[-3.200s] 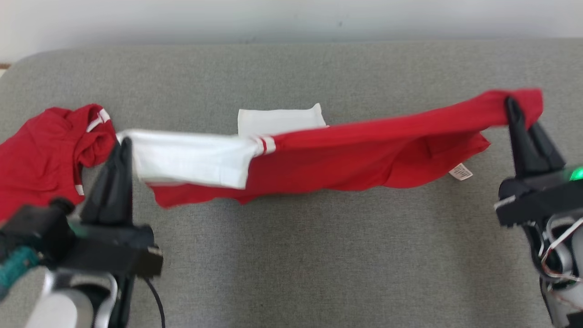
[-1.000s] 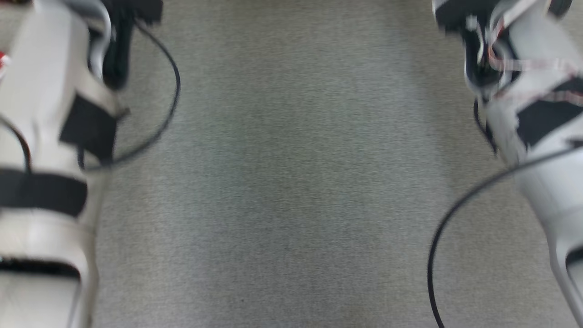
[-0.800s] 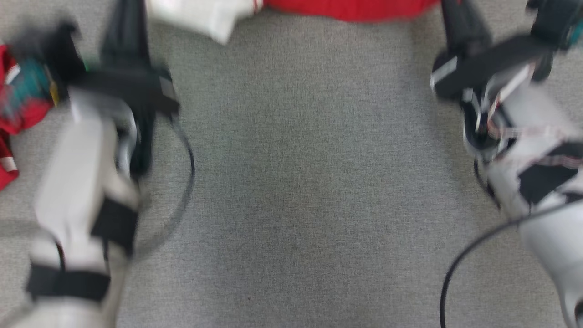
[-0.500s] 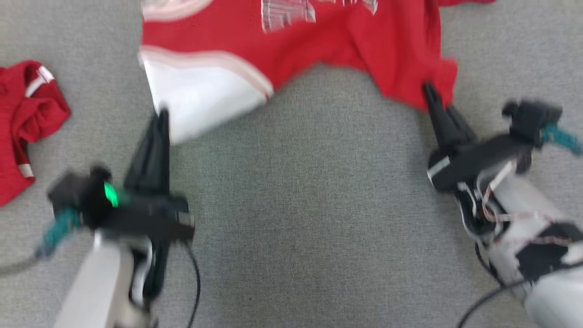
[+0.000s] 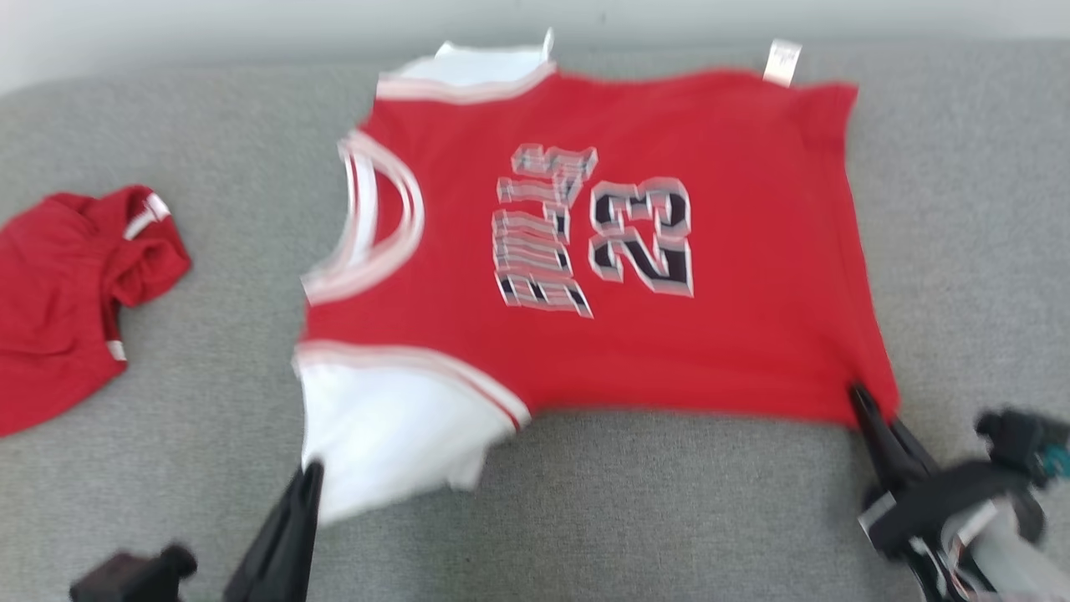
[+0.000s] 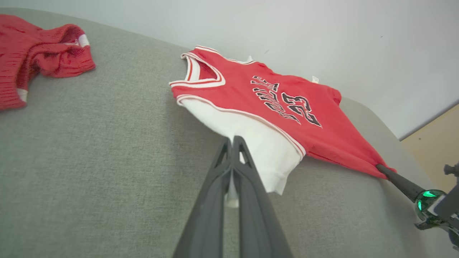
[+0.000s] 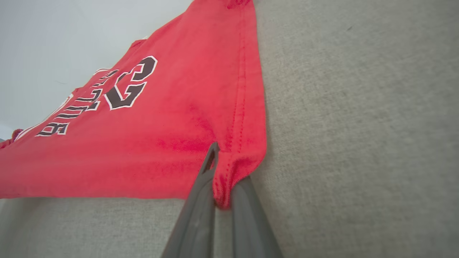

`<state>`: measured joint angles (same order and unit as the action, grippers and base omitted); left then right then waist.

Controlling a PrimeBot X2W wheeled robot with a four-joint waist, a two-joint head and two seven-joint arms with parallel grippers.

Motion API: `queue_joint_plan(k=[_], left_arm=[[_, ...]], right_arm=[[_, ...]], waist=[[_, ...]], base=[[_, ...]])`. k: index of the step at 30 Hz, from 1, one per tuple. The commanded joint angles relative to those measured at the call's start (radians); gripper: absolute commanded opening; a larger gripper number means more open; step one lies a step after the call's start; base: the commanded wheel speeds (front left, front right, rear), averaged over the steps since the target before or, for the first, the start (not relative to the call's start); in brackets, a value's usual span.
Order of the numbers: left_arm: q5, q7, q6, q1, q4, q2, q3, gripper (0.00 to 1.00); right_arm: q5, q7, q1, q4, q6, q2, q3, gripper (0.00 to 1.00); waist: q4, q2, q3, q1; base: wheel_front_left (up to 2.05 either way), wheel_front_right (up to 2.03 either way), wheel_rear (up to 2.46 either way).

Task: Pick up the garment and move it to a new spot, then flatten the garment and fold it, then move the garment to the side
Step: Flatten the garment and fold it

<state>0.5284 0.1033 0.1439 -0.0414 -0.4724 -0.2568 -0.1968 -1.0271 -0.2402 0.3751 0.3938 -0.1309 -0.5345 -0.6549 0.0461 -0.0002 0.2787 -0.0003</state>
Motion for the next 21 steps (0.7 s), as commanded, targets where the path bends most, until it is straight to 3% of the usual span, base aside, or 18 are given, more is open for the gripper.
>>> queue_joint_plan(k=[1,8,13,16,18,21], left_arm=[[0.019,0.028,0.019,-0.067,-0.041,-0.013,0.007,0.0],[0.08,0.12,0.062,-0.249,-0.125,-0.01,-0.024,0.0],[0.091,0.163,0.076,-0.325,-0.146,-0.025,-0.047,0.0],[0.085,0.163,0.071,-0.311,-0.155,-0.035,-0.039,0.0],[0.094,0.171,0.044,-0.261,-0.141,-0.04,-0.051,0.0],[0.092,0.173,0.026,-0.217,-0.127,-0.046,-0.054,0.0]], right_arm=[[0.022,0.009,-0.064,-0.007,0.0,-0.015,0.032,0.0],[0.117,0.078,-0.306,-0.067,0.001,0.002,0.209,0.0],[0.253,0.205,-0.49,-0.187,0.001,0.065,0.385,0.0],[0.319,0.284,-0.538,-0.273,0.001,0.11,0.459,0.0],[0.381,0.398,-0.562,-0.364,0.001,0.172,0.52,0.0],[0.4,0.47,-0.561,-0.416,0.001,0.208,0.55,0.0]], waist=[[0.016,0.0002,-0.063,0.0003],[0.044,0.0002,-0.113,0.0003],[0.053,0.0002,-0.109,0.0003],[0.052,0.0002,-0.094,0.0003],[0.042,0.0002,-0.08,0.0003],[0.035,0.0002,-0.072,0.0003]], base=[[0.0,0.0,0.0],[0.0,0.0,0.0],[0.0,0.0,0.0],[0.0,0.0,0.0],[0.0,0.0,0.0],[0.0,0.0,0.0]])
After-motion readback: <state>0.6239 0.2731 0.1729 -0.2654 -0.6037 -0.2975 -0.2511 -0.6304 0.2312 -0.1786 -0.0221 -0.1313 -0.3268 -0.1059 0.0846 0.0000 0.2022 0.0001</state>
